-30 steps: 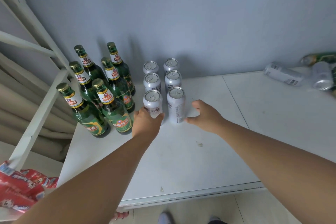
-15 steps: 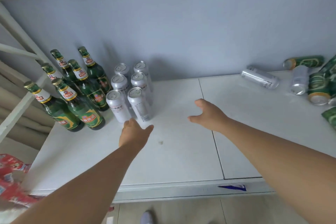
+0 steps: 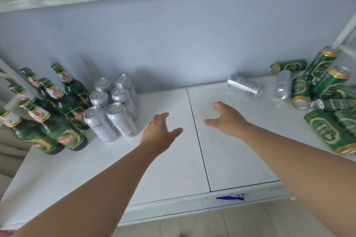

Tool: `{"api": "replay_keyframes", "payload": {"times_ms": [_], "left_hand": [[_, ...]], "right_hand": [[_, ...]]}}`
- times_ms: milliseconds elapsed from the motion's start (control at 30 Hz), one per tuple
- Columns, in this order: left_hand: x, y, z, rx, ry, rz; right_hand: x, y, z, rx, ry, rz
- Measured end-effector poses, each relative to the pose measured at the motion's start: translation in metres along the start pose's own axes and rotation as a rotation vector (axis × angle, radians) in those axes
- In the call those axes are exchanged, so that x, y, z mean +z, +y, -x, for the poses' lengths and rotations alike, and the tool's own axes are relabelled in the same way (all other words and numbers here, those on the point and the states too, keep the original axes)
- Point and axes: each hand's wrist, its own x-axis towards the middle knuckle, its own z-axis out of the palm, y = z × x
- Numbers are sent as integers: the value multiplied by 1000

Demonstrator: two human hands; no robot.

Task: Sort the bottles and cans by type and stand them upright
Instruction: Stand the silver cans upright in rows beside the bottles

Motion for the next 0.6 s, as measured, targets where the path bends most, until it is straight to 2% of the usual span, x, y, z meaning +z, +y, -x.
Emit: {"api": "replay_keyframes", "payload": {"times_ms": [333, 600], "left_hand": [[24, 44, -32, 128, -15, 19], [66, 123, -44, 155, -42, -18]], "right_hand": [[-28, 37, 10, 97, 98, 1], [-79, 109, 15, 136, 125, -60]]}}
